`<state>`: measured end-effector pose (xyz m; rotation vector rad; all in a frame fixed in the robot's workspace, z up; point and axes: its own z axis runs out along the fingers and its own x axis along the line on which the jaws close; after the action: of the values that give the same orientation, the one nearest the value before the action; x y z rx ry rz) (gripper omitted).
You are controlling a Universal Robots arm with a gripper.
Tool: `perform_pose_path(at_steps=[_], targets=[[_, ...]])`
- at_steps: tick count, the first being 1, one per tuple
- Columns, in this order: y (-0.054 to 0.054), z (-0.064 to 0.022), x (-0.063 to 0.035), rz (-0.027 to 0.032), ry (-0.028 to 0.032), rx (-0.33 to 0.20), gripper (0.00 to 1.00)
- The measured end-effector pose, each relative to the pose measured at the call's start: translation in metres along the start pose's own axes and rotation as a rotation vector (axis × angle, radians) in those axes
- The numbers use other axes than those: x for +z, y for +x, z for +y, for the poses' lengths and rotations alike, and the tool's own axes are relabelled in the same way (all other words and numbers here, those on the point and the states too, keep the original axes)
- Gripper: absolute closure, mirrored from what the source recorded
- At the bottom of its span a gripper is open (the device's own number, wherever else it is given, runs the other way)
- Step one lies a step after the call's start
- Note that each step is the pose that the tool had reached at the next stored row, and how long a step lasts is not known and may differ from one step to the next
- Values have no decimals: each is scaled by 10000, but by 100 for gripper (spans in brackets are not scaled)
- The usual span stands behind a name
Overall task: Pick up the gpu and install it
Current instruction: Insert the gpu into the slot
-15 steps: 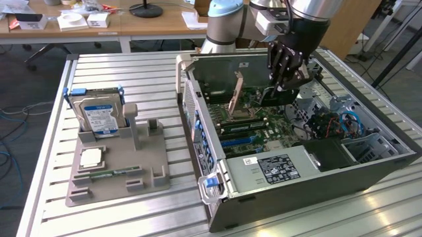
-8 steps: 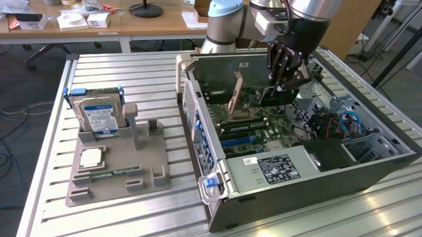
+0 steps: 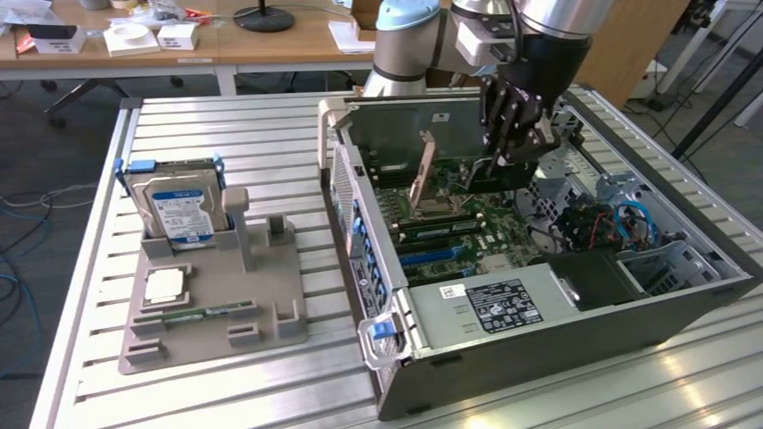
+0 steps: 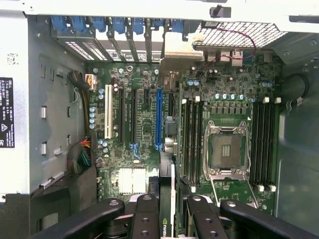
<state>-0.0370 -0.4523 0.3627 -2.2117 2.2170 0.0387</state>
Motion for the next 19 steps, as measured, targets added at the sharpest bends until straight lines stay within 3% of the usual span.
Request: perform_pose_path(at_steps=[19], targets=[[8, 20, 123, -1, 0, 2, 74]])
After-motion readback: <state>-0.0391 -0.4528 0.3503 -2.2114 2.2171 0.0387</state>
